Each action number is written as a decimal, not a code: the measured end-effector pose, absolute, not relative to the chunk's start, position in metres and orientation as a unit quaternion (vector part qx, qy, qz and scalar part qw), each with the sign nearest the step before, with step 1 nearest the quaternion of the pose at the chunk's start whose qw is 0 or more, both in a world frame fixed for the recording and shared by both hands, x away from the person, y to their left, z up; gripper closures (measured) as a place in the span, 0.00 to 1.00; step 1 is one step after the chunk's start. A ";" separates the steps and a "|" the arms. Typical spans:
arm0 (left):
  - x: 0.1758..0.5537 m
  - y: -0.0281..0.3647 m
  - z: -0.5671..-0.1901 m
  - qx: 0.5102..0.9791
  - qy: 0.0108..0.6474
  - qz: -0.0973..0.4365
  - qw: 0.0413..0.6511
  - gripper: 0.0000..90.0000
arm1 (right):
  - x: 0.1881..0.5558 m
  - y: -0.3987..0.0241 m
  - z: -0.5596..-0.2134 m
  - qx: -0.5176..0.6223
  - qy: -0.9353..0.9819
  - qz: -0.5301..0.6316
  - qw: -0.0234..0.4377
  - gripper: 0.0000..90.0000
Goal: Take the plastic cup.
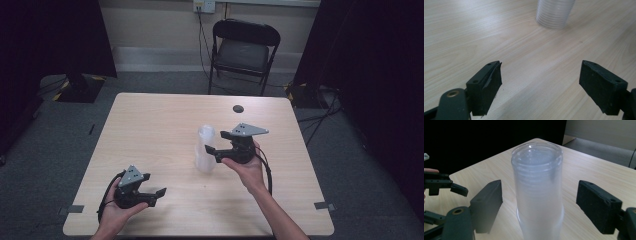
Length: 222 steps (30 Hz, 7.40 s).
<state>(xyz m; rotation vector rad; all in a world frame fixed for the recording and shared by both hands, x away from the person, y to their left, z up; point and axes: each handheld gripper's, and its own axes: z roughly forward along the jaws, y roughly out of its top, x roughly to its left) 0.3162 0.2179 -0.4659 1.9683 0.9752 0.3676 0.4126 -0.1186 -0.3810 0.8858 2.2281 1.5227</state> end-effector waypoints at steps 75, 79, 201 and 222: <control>0.318 0.218 -0.469 0.800 0.390 0.139 0.434 0.20 | 0.444 -0.086 -0.411 0.294 0.793 0.516 0.138 0.31; 0.318 0.219 -0.469 0.800 0.390 0.139 0.434 0.20 | 0.444 -0.085 -0.410 0.293 0.793 0.515 0.140 0.31; 0.316 0.211 -0.468 0.795 0.374 0.146 0.454 0.24 | 0.412 -0.148 -0.328 0.318 0.705 0.620 0.129 0.39; 0.319 0.193 -0.457 0.787 0.358 0.129 0.486 0.24 | 0.389 -0.166 -0.374 0.351 0.711 0.604 0.080 0.40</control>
